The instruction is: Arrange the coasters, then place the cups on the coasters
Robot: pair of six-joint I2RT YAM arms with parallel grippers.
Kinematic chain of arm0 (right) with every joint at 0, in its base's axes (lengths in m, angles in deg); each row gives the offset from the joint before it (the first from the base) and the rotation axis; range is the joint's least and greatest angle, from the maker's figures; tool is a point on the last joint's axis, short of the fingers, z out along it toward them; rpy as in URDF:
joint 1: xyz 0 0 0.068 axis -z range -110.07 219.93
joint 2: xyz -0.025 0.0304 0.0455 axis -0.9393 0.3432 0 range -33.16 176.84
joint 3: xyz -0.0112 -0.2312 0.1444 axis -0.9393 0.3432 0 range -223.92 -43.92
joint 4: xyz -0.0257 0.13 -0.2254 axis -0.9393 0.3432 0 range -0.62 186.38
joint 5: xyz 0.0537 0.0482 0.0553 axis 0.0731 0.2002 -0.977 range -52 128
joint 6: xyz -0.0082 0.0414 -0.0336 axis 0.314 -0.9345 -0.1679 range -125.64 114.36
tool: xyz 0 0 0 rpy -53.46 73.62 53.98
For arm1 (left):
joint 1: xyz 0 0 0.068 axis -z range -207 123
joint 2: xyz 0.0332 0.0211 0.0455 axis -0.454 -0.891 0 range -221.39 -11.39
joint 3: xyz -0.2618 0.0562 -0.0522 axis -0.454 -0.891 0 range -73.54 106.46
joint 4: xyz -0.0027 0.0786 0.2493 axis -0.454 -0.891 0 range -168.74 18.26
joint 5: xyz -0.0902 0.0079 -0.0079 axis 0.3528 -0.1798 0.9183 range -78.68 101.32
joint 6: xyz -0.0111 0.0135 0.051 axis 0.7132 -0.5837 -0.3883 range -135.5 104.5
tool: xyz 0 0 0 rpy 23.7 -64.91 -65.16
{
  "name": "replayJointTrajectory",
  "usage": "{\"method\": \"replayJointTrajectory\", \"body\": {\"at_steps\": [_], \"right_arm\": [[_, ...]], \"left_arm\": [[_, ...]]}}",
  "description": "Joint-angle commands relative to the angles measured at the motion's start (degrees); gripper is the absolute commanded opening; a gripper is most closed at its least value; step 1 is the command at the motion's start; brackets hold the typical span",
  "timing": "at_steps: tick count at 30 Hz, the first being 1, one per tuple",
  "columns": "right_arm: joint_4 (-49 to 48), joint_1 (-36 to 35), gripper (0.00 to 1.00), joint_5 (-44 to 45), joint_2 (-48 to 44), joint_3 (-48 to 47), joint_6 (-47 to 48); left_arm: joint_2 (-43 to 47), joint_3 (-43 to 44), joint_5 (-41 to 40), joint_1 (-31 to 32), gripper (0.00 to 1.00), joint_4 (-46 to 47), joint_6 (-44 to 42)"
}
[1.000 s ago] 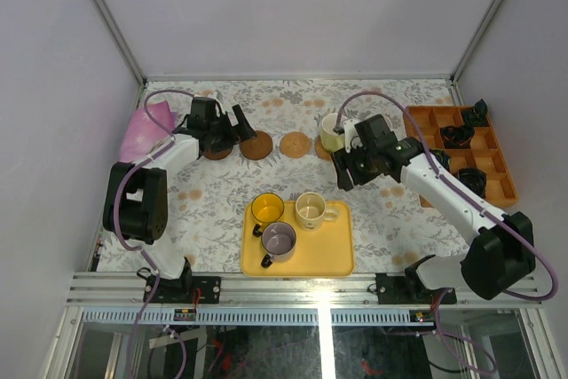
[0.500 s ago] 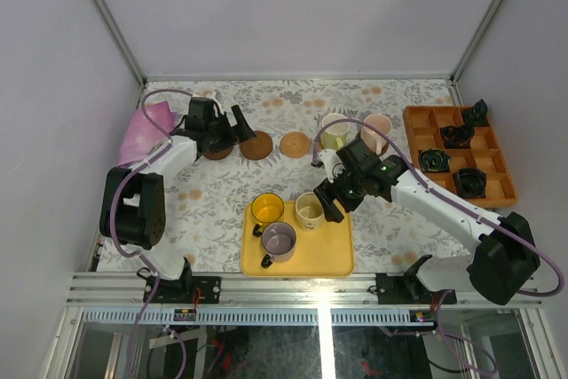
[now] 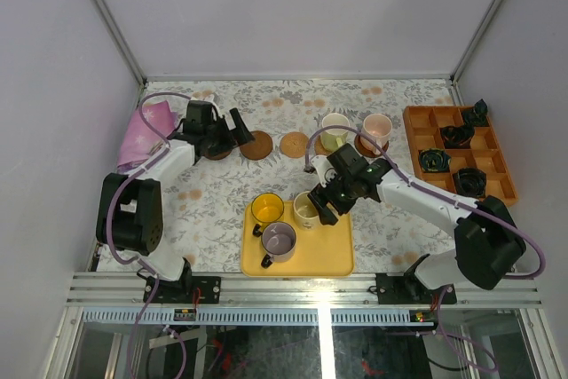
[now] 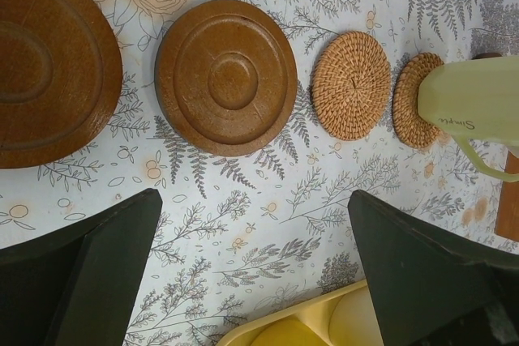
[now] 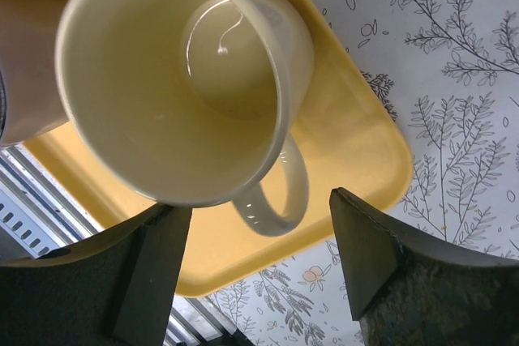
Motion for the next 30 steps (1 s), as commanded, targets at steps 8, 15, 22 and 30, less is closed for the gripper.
{"method": "replayJointTrajectory", "body": {"at_steps": [8,15,22,30], "right_arm": [[-3.9,-1.8,0.54,-2.3,1.7,0.2,0.6],[-4.1,-2.6,0.45,-2.4,2.1,0.2,0.1],[-6.0,-3.9,0.5,-2.8,4.2,0.0,-0.2],[-4.9,-5.1,0.0,-0.9,4.7,-2.1,-0.9]], "left_arm": [[2.5,-1.9,0.3,0.3,1.0,1.4,-0.5],[2.4,-2.2,0.7,0.3,1.0,1.9,-0.3],[2.7,-2.4,0.5,0.3,1.0,1.5,-0.6],[2.2,-2.2,0.6,0.3,1.0,1.5,-0.8]]}}
